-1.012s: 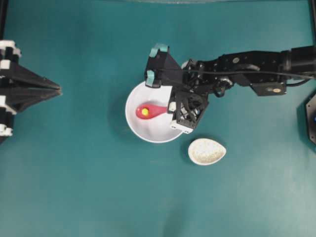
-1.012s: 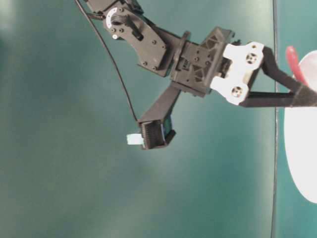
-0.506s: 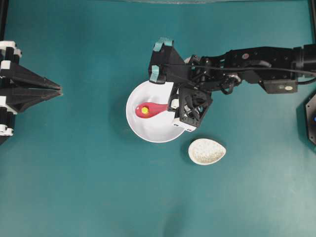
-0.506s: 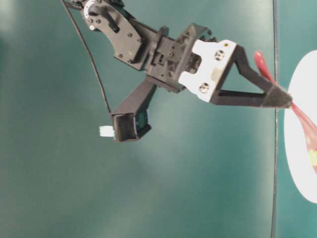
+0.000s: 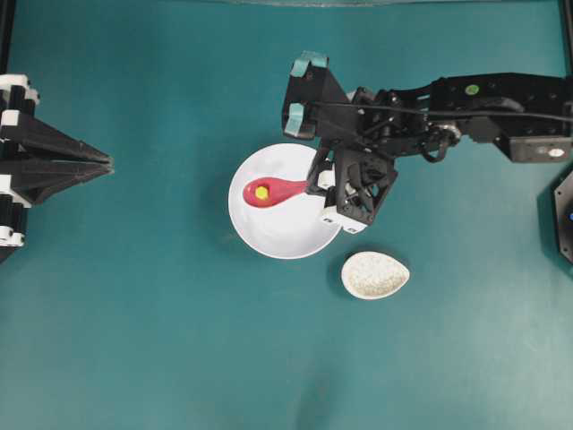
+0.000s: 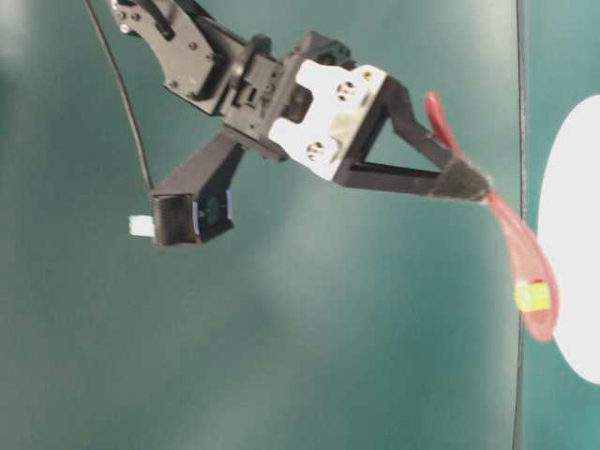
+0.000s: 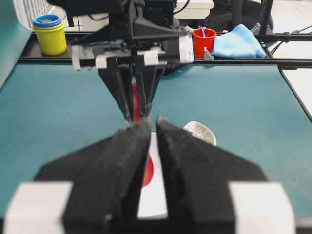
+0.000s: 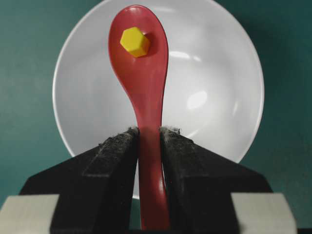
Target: Scoop the yellow hexagonal prism block from the bowl with a spoon using the right arm.
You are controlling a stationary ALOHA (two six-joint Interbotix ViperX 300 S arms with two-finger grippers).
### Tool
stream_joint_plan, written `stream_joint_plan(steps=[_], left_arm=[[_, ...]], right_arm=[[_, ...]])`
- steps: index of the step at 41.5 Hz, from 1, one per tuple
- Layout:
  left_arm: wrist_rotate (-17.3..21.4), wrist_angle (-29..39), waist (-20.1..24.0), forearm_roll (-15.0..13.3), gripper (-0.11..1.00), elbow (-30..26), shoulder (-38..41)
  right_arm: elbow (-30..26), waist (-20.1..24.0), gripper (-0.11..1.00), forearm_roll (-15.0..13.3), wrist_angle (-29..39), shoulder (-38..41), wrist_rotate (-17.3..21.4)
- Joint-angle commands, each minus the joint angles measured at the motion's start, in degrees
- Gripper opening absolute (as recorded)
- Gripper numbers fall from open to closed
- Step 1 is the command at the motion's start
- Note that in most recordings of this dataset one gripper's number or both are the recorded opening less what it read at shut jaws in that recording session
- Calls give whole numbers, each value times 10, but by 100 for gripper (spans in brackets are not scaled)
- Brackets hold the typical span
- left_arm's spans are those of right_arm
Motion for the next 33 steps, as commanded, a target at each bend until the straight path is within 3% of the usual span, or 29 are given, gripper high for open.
stream_joint_plan(steps=[1, 33], left_arm=[[0, -4, 0, 2, 13, -14, 4], [0, -4, 0, 2, 13, -14, 4]], right_arm=[[-11, -2, 23, -1, 4, -27, 1], [-11, -3, 23, -2, 33, -70, 2]])
